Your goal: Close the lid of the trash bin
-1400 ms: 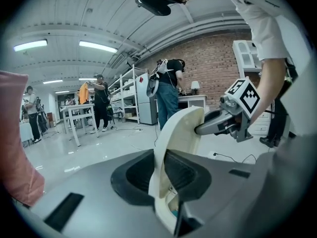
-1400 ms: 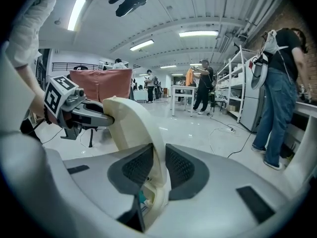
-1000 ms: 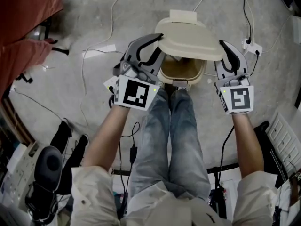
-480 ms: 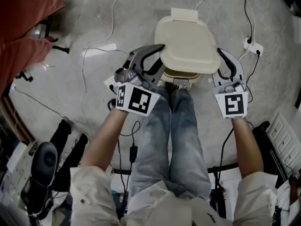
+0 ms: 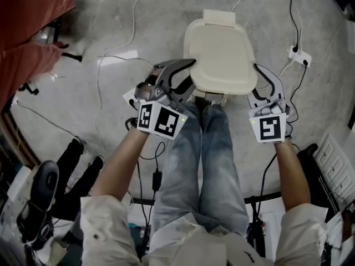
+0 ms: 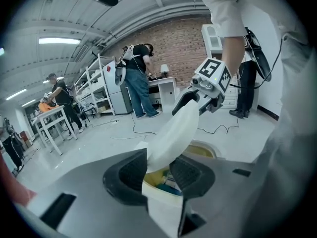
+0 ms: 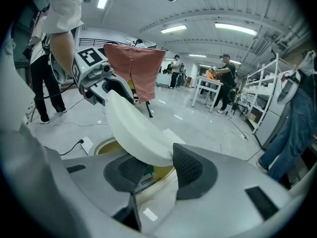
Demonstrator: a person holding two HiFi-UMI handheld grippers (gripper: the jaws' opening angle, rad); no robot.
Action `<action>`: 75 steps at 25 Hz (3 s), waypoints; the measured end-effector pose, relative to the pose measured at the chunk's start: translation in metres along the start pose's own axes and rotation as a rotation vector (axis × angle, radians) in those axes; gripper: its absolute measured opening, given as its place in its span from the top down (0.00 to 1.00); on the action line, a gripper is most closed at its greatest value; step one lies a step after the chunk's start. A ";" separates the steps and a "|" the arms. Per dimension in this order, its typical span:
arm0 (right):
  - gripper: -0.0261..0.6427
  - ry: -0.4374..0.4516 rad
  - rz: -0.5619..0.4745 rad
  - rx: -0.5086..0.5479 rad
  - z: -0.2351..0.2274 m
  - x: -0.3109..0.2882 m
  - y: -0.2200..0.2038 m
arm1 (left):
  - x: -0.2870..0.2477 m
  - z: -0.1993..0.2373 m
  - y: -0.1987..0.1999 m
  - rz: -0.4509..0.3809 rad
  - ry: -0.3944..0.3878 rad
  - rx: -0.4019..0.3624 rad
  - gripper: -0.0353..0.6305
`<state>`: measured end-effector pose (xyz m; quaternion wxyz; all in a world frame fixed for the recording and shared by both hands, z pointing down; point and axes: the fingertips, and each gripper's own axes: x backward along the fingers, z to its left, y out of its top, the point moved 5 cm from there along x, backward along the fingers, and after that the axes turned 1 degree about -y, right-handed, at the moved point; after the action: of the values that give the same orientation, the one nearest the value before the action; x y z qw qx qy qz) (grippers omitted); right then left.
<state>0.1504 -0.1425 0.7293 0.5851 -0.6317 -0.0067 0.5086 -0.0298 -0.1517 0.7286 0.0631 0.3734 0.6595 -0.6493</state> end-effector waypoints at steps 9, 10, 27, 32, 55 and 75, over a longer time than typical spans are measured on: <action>0.65 0.054 -0.015 -0.018 0.005 0.001 -0.004 | 0.000 -0.007 -0.007 -0.002 -0.014 0.019 0.69; 0.65 0.067 -0.014 -0.015 0.006 0.000 -0.005 | 0.000 -0.008 -0.008 0.000 -0.017 0.019 0.69; 0.41 0.266 0.043 -0.004 0.031 0.001 -0.023 | -0.006 -0.033 -0.025 0.046 -0.076 -0.090 0.62; 0.36 0.319 0.054 -0.003 0.040 0.000 -0.029 | -0.008 -0.041 -0.032 0.049 -0.105 -0.100 0.59; 0.33 0.404 0.131 -0.163 0.057 -0.026 -0.059 | -0.027 -0.075 -0.071 0.129 -0.293 -0.026 0.44; 0.48 0.326 0.192 -0.177 0.056 -0.040 -0.064 | -0.036 -0.068 -0.072 0.128 -0.257 0.136 0.75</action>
<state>0.1323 -0.1049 0.8140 0.4697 -0.7522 0.1035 0.4504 -0.0177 -0.0960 0.8175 0.1627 0.3320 0.5754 -0.7295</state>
